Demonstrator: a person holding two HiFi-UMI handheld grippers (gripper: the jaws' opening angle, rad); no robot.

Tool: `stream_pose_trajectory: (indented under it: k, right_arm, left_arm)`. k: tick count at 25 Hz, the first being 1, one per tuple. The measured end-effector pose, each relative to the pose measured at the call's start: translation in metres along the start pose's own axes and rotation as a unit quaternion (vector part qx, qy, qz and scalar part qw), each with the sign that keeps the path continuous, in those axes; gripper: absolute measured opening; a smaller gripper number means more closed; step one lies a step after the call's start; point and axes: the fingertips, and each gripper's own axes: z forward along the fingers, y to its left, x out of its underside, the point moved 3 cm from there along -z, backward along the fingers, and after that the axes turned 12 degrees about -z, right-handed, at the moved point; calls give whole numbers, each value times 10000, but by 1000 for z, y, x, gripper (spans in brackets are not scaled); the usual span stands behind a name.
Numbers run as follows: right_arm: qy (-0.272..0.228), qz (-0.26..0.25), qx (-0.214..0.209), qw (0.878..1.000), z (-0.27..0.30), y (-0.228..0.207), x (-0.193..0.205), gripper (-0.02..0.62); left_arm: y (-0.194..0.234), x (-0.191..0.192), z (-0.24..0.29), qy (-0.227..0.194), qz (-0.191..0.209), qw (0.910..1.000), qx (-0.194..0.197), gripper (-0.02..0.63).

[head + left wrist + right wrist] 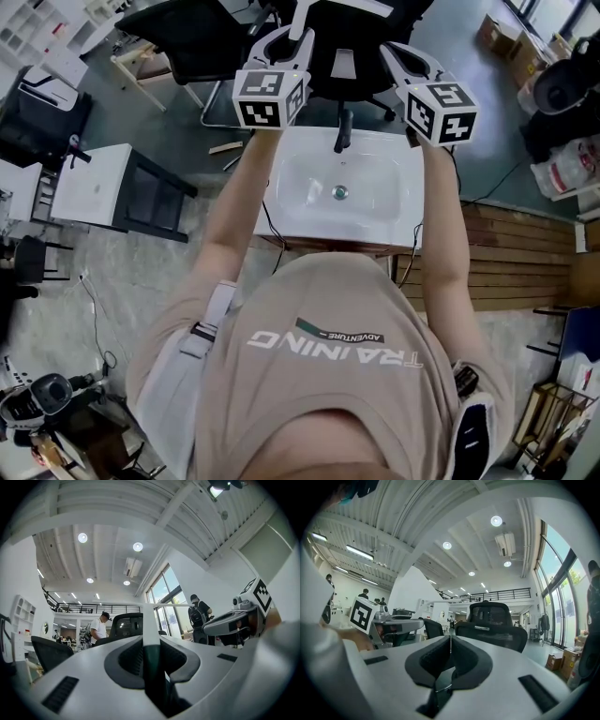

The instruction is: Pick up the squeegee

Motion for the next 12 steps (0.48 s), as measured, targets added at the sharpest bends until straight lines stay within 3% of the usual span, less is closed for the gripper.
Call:
stream_pose_trajectory:
  k: [12]
  right_arm:
    - [79, -29, 104, 9999, -7, 5, 3, 34]
  left_arm:
    - [5, 3, -8, 35, -34, 10000, 34, 84]
